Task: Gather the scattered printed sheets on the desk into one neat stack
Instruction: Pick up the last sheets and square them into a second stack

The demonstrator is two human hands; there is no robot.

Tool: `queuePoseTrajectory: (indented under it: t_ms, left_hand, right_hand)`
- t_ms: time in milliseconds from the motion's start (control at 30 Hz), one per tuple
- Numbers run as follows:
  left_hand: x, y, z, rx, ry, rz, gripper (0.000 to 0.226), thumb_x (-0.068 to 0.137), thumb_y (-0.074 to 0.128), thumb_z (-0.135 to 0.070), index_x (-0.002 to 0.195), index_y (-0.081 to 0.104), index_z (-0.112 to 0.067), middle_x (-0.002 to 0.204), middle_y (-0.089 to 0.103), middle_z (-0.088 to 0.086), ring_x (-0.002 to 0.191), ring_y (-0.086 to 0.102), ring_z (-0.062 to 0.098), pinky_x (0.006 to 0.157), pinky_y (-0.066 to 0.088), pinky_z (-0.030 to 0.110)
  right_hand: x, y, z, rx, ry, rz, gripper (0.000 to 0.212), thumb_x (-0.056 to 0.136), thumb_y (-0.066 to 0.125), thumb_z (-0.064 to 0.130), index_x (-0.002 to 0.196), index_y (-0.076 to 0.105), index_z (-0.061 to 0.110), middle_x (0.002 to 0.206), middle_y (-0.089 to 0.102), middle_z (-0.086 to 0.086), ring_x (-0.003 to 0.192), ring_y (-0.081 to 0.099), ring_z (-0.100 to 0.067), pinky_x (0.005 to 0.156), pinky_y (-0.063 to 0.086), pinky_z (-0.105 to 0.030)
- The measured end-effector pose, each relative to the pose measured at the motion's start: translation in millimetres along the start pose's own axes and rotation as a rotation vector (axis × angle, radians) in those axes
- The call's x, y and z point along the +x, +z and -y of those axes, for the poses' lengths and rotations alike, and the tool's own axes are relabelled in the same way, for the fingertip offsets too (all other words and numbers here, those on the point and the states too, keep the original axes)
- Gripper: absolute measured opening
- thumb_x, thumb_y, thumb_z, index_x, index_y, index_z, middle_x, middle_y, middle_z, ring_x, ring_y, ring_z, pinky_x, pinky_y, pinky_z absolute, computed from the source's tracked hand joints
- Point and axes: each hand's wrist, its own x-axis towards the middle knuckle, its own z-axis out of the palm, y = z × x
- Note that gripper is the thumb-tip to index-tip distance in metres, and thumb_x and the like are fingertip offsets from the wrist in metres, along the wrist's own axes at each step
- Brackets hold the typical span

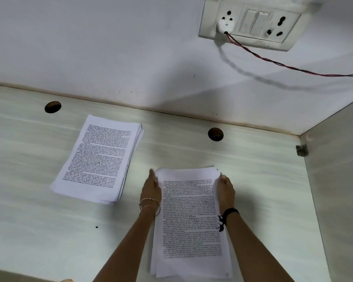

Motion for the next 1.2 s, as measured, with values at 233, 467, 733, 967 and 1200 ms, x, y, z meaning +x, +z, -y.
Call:
queuePoseTrajectory:
  t_ms: [233,467,733,967,1200]
  left_hand:
    - [12.0,3.3,-6.9,0.072,0.088,0.092,0.046,0.097,0.035,-0.016,0.143,0.029,-0.012,0.128,0.04,0.018,0.108,0.049,0.026,0.106,0.035,0.032]
    - [26.5,-14.8,-14.6,-0.269,0.002,0.023,0.021,0.089,0.056,-0.021,0.073,0.044,-0.015,0.064,0.041,0.0,0.062,0.038,0.013,0.07,0.033,0.028]
    - [4.5,-22.9,-16.9,-0.44,-0.116,0.119,0.052,0.092,0.05,-0.009,0.14,0.032,-0.002,0.128,0.048,0.01,0.119,0.049,0.024,0.105,0.03,0.031]
    - [9.0,-5.0,-18.8,-0.522,-0.297,-0.012,0.036,0.093,0.049,-0.016,0.124,0.046,0.001,0.112,0.058,0.016,0.106,0.056,0.035,0.09,0.045,0.038]
    - [-24.2,10.2,-10.1,-0.242,-0.305,-0.117,0.044,0.095,0.035,-0.009,0.139,0.032,-0.007,0.134,0.049,0.022,0.121,0.047,0.038,0.1,0.036,0.035]
  right_hand:
    - [3.5,-2.0,1.1,-0.062,-0.057,0.05,0.037,0.099,0.042,0.021,0.135,0.044,0.014,0.122,0.057,-0.012,0.104,0.053,-0.027,0.09,0.041,-0.034]
    - [22.3,-12.4,25.2,0.214,-0.155,0.386,0.053,0.088,0.065,0.023,0.137,0.047,0.02,0.135,0.057,-0.004,0.122,0.056,-0.022,0.104,0.045,-0.043]
    - [33.9,-13.7,82.5,0.406,-0.103,0.345,0.02,0.093,0.057,0.025,0.112,0.055,0.019,0.101,0.067,-0.001,0.088,0.064,-0.018,0.074,0.055,-0.029]
    - [13.2,-8.6,4.6,-0.187,-0.17,0.301,0.017,0.095,0.05,0.016,0.111,0.056,0.012,0.117,0.062,-0.012,0.096,0.058,-0.023,0.074,0.043,-0.028]
    - [-2.6,-3.6,-8.7,-0.412,-0.379,0.175,0.037,0.098,0.038,0.007,0.133,0.05,0.006,0.127,0.053,-0.009,0.117,0.052,-0.026,0.093,0.039,-0.026]
